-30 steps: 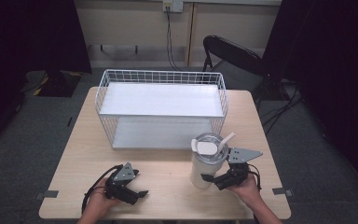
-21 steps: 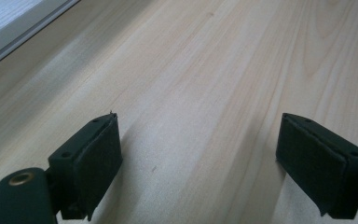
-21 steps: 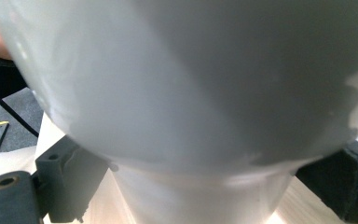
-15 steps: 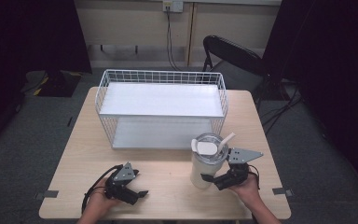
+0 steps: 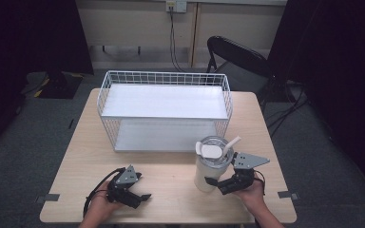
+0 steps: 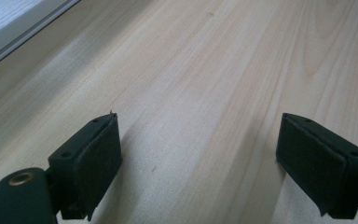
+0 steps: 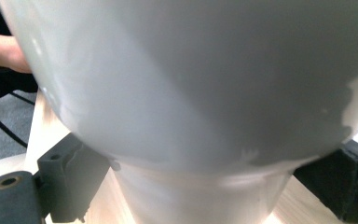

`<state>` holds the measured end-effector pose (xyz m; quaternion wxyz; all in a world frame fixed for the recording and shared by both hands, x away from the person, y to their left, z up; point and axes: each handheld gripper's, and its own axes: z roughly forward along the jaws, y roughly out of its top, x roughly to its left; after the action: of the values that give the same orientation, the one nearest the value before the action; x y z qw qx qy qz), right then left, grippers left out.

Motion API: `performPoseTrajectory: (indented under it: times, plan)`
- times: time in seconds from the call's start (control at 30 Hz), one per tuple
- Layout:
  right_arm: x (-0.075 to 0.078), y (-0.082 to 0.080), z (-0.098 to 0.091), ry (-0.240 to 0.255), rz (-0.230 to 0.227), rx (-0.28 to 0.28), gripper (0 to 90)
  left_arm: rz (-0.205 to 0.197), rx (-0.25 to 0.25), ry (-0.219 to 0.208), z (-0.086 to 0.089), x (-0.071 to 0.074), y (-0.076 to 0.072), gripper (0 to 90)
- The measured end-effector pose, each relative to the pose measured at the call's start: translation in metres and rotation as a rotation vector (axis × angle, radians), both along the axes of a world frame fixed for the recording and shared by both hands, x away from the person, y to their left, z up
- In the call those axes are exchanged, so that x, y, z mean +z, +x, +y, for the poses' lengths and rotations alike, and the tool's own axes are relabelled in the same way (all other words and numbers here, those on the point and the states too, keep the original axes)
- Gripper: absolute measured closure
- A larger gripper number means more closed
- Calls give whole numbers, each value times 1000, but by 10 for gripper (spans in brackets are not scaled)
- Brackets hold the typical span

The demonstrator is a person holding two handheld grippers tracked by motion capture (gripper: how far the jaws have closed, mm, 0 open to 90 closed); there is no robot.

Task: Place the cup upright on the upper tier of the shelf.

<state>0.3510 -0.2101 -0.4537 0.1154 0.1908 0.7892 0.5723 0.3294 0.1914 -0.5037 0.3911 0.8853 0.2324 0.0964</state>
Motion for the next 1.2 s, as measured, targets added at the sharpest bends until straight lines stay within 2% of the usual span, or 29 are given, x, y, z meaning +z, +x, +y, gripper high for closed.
performPoseTrajectory:
  times: [0.53,0.73,1.2]
  plan:
    - [3,-4,-2,26,8,17,91,2,2,-5,0,0,0,135]
    - [4,-4,-1,19,6,32,91,1,2,-3,0,0,0,134]
    - [-1,-7,-13,35,12,43,84,0,0,0,0,0,0,134]
